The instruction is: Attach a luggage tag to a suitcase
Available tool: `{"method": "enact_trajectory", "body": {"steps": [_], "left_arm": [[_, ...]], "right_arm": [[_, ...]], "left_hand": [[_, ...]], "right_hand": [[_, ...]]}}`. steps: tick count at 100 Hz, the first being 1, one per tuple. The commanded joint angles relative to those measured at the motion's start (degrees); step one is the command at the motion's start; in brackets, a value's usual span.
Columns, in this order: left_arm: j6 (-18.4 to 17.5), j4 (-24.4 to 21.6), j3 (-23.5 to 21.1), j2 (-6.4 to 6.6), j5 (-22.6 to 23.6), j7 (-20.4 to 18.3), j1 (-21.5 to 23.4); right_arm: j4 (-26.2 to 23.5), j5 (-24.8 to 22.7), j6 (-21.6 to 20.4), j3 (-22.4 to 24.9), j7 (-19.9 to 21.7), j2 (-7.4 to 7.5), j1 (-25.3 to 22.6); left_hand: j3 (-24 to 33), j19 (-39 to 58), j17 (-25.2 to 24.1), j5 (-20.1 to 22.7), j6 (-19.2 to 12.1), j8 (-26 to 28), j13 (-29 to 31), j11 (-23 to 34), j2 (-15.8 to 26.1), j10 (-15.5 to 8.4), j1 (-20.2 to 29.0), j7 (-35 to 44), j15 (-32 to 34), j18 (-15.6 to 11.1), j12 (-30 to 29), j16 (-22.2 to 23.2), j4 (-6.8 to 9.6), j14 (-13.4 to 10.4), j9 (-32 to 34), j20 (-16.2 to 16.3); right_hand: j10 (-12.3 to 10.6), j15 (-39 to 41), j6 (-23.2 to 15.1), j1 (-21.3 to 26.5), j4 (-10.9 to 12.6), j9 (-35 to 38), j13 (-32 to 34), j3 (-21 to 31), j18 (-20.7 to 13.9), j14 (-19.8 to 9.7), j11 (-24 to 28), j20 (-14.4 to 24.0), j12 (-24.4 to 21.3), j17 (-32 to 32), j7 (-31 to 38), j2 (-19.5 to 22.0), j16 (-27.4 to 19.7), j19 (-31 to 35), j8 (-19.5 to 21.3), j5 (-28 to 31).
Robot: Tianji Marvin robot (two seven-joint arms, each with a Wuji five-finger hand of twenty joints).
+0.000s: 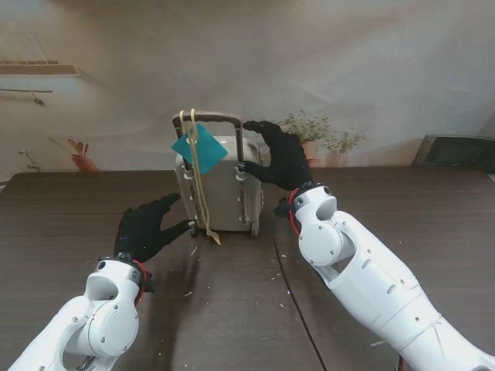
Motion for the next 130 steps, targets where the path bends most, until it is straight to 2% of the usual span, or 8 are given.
{"method": "enact_trajectory", "body": {"steps": [1, 17, 35, 60, 79, 81, 84, 130], "left_arm": [[-1.18, -2.48, -0.87, 0.07, 0.3, -0.98, 0.86], [-4.48, -6.7, -3.65, 0.33, -0.16, -3.18, 3.22], [-11.19, -11.24, -7.46, 0.9, -2.29, -7.58, 6.07], [-17.01, -14.0, -8.45, 1.52, -7.43, -12.37, 7.31], [-18.79, -11.36, -6.66, 1.38, -9.24, -11.11, 6.52], [-18.84, -10.89, -6.41, 1.3, -9.31, -10.52, 6.48], [-18.95, -10.27, -6.15, 1.23, -9.34, -9.91, 6.43], [-16.31, -3.14, -4.2, 1.6, -5.7, -10.14, 3.12]], "right_arm": [[-2.5, -0.34, -0.24, 1.27, 0.98, 1.22, -1.48], [-10.14, -1.5, 0.05, 6.29, 2.89, 2.58, -7.49], [-21.1, -3.57, 1.51, 12.64, 7.93, 4.56, -17.03], [-31.2, -8.59, 2.99, 18.91, 12.29, 6.33, -28.95], [-33.05, -11.46, 3.6, 20.91, 12.7, 6.81, -34.47], [-32.99, -11.79, 3.51, 21.02, 12.49, 6.82, -34.88], [-32.88, -12.26, 3.32, 21.18, 12.19, 6.85, -35.41], [-28.06, -13.36, 2.01, 21.65, 14.12, 7.55, -36.69]], "left_hand": [[-1.52, -3.54, -2.12, 1.79, 0.17, -0.62, -2.92, -1.78, 1.46, 0.7, -0.66, -0.37, -2.58, 3.29, -1.68, -2.03, 1.31, -0.3, -0.88, -2.39], [-1.71, -12.26, -4.17, 4.8, -0.62, 0.16, -4.57, -4.32, 1.62, 0.2, -1.33, -0.31, -8.26, 5.07, -3.08, -4.7, 1.45, -0.99, -0.92, -7.7], [-2.01, -22.24, -5.9, 6.66, -2.29, 1.19, -6.7, -8.39, 2.39, -0.56, -2.13, -1.44, -14.86, 4.95, -5.16, -6.91, 1.37, -2.2, -1.64, -12.41], [-2.34, -39.79, -6.49, 5.43, -4.18, 2.02, -9.91, -13.56, 4.14, -1.69, -4.07, -4.05, -22.32, 3.97, -7.72, -7.89, 0.98, -4.03, -4.11, -14.83], [-2.32, -51.58, -4.39, 4.65, -5.34, 2.23, -11.21, -15.27, 4.38, -2.19, -4.89, -4.63, -24.78, 4.7, -8.59, -6.61, 0.92, -4.43, -4.92, -12.0], [-2.32, -53.38, -4.17, 4.73, -5.34, 2.05, -11.29, -15.4, 4.34, -2.17, -4.85, -4.69, -24.96, 4.79, -8.66, -5.45, 0.87, -4.41, -4.86, -8.97], [-2.33, -54.01, -4.27, 4.58, -5.47, 1.97, -11.51, -15.54, 4.37, -2.2, -4.86, -4.78, -25.02, 4.81, -8.72, -5.1, 0.85, -4.4, -5.0, -8.08], [-2.34, -55.04, -5.67, 4.21, -5.53, 2.0, -12.94, -16.03, 4.96, -2.53, -5.31, -4.63, -24.95, 5.22, -8.76, -3.54, 0.73, -4.28, -5.93, -7.78]], "right_hand": [[0.47, -1.22, 0.87, -2.76, -0.52, -1.18, -1.44, -2.28, -2.33, -1.07, -1.13, -1.09, -0.66, -1.44, 0.07, 0.97, -1.19, -1.12, -1.46, -1.99], [1.14, -1.2, 2.47, -2.39, -0.44, 1.15, -0.47, -4.1, -1.98, -0.57, -1.91, -1.29, -1.2, -0.89, -0.64, 1.23, -1.25, -1.14, -2.62, 1.49], [2.65, -1.33, 5.45, -2.56, -0.56, 6.03, 2.01, -7.63, -0.98, 0.64, -4.14, -1.32, -1.99, 0.87, -3.38, 2.85, -1.03, -1.01, -3.8, 8.0], [3.42, -1.37, 7.37, -1.72, -0.29, 10.98, 5.21, -11.08, -0.33, 1.18, -6.35, -1.34, -2.68, 3.1, -6.13, 3.51, -0.44, -0.65, -4.31, 13.62], [3.56, -0.61, 7.81, -1.52, 0.2, 12.71, 7.3, -11.82, 0.25, 1.34, -6.57, -1.14, -2.69, 4.95, -6.1, 3.82, 0.22, -0.04, -4.08, 17.58], [3.58, -0.44, 7.86, -1.48, 0.25, 13.06, 7.71, -11.83, 0.43, 1.49, -6.45, -1.07, -2.63, 5.29, -6.08, 3.81, 0.31, 0.13, -4.05, 17.9], [3.44, -0.28, 7.73, -1.5, 0.3, 13.41, 8.09, -11.85, 0.62, 1.49, -6.33, -1.02, -2.56, 5.54, -6.08, 3.8, 0.4, 0.26, -4.0, 18.23], [2.67, -0.08, 6.37, -1.85, 0.47, 14.09, 8.38, -10.57, 0.33, 1.1, -5.95, -0.97, -2.08, 6.02, -6.06, 4.05, 0.65, 0.2, -3.16, 18.69]]}}
